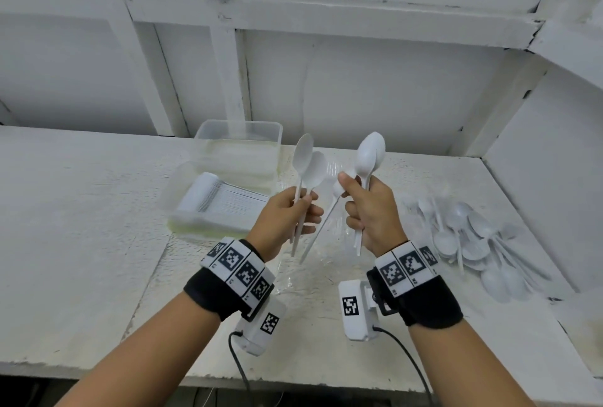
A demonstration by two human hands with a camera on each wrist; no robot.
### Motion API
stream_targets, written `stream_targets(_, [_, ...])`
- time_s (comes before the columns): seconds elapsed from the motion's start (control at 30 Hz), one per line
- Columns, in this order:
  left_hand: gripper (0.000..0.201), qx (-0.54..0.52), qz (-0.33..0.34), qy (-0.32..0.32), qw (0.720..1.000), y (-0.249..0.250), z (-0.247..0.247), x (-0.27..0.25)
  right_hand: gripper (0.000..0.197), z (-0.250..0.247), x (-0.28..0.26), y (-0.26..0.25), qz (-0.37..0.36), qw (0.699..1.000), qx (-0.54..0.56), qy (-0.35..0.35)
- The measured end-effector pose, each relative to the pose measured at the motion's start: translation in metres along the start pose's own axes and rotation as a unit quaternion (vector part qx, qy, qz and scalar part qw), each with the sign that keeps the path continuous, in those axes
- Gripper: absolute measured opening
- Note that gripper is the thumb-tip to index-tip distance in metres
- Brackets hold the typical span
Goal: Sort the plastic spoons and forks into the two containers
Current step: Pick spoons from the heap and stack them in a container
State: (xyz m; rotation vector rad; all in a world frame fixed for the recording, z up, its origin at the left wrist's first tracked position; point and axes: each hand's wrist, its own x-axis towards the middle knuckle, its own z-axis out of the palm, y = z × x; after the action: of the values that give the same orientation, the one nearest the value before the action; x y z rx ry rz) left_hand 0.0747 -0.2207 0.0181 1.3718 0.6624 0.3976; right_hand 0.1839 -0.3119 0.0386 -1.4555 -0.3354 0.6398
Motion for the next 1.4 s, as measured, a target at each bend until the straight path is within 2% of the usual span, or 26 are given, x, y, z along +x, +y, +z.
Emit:
stream_targets(0.17, [0.015, -0.006, -0.015, -0.031, 0.999, -0.003, -0.001, -0.007, 0.027, 0.011, 0.000, 0.007, -0.042, 0.998, -0.051, 0.006])
stream_targets(0.27, [0.018, 0.008, -0.019, -0.056, 0.998, -0.004, 0.003, -0.013, 0.024, 0.017, -0.002, 0.013, -0.062, 0.997, -0.045, 0.020])
stream_targets(0.47, [0.017, 0.028, -0.009, -0.016, 0.999, -0.006, 0.005, -0.016, 0.021, 0.019, -0.004, 0.022, -0.081, 0.992, -0.097, 0.003])
stream_targets(0.57, [0.020, 0.020, -0.031, -0.012, 0.999, -0.005, 0.001, -0.017, 0.012, 0.012, -0.003, 0.023, -0.123, 0.979, -0.157, 0.041])
stream_targets(0.67, [0.023, 0.020, -0.052, -0.019, 0.998, -0.005, 0.001, -0.018, 0.017, 0.008, 0.000, 0.024, -0.099, 0.983, -0.152, 0.036])
stream_targets(0.77, [0.035, 0.029, -0.078, -0.045, 0.996, -0.004, 0.001, -0.019, 0.003, 0.007, 0.000, 0.022, -0.083, 0.985, -0.153, 0.005])
stream_targets(0.87, [0.042, 0.053, -0.097, -0.087, 0.990, -0.002, 0.000, -0.020, 0.011, 0.005, -0.001, 0.021, -0.085, 0.985, -0.153, 0.001])
stream_targets(1.03, [0.046, 0.017, -0.135, -0.132, 0.982, -0.001, -0.003, -0.021, 0.019, 0.001, -0.003, 0.019, -0.071, 0.989, -0.123, -0.034])
stream_targets(1.27, [0.044, -0.018, -0.144, -0.077, 0.986, -0.005, -0.004, -0.018, 0.018, -0.002, -0.008, 0.016, -0.089, 0.991, -0.097, -0.023])
stream_targets(1.4, [0.037, -0.009, -0.140, -0.081, 0.987, -0.007, 0.001, -0.018, 0.016, -0.002, -0.007, 0.018, -0.115, 0.987, -0.110, -0.021])
